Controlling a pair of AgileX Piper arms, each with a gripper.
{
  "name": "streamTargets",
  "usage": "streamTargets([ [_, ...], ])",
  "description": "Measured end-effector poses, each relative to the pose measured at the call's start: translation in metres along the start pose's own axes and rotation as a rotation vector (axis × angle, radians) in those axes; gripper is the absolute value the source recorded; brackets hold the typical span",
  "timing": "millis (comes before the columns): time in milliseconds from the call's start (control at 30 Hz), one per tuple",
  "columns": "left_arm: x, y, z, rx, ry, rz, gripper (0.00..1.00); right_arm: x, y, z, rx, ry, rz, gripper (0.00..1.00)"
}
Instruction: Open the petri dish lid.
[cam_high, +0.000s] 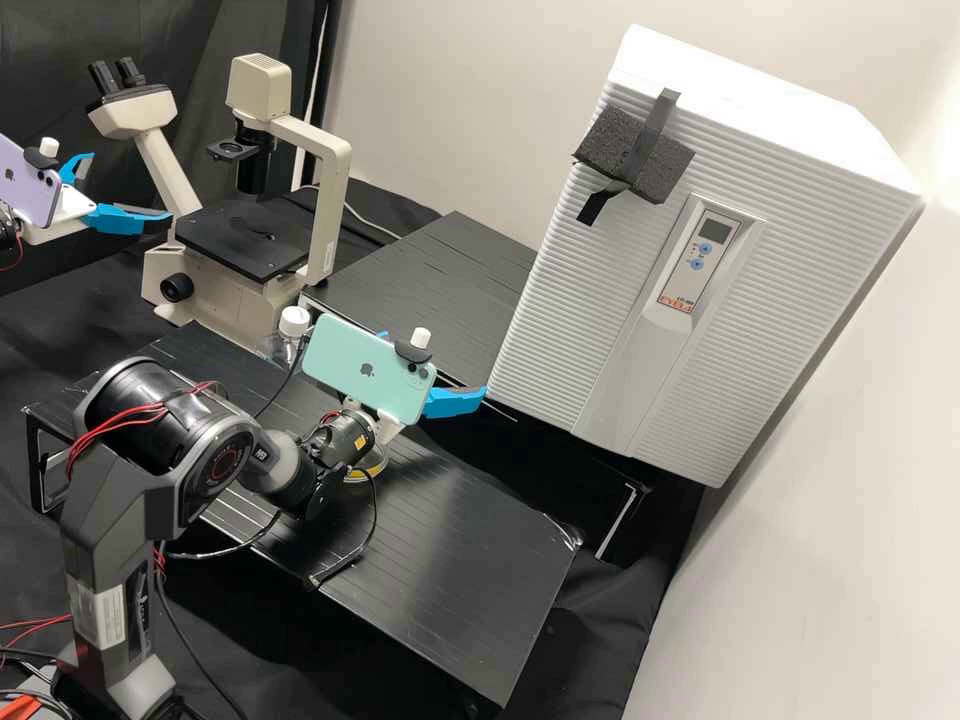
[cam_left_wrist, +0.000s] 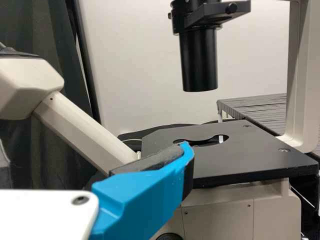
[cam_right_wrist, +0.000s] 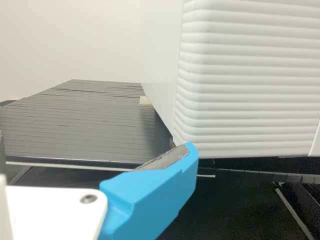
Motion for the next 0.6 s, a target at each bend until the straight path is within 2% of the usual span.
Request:
streamTargets([
  [200,0.000,0.000,0.000,0.000,0.000,0.000,1.00,-0.004,-0.001,0.002,-0.001,0.000,0.001,1.00],
  [333,0.000,0.000,0.000,0.000,0.000,0.000,1.00,-0.024,0.002,0.006,-0.003,0.006,0.019,1.00],
  [500,0.000,0.000,0.000,0.000,0.000,0.000,1.00,-0.060,0.008,0.006,0.035,0.069,0.068,1.00],
  [600,0.000,0.000,0.000,0.000,0.000,0.000,1.00,-0.080,0.008,0.003,0.046,0.119,0.085,1.00],
])
